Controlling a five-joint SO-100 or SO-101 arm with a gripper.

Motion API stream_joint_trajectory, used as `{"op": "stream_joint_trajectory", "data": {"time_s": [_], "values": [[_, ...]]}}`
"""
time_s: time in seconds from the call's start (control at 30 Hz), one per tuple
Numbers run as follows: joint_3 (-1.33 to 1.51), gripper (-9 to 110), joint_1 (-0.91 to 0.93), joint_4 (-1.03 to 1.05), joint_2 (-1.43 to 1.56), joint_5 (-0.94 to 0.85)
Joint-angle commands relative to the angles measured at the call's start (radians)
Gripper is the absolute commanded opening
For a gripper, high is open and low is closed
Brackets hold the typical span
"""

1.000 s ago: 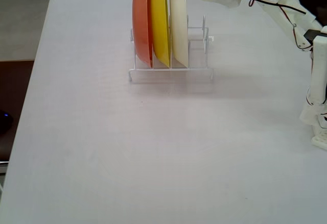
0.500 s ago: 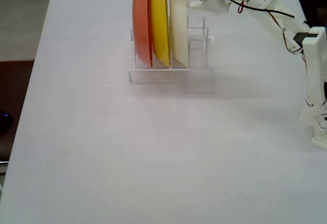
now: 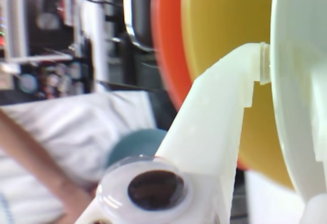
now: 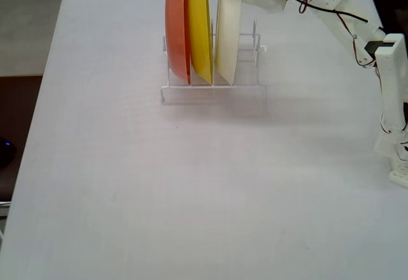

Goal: Please give me two plates.

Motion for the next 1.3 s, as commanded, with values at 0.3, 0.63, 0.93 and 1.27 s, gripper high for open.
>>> {"op": "stream_joint_trajectory", "data": {"time_s": [0.3, 0.63, 0.93, 1.27], "values": [[-0.095, 0, 0.044, -0.044, 0.278, -0.003], [0.021, 0, 0.058, -0.057, 0.506, 0.009], [0.178, 0, -0.037, -0.057, 0.719, 0.089], [0.189, 0, -0.414, -0.106, 0.787, 0.169]]}}
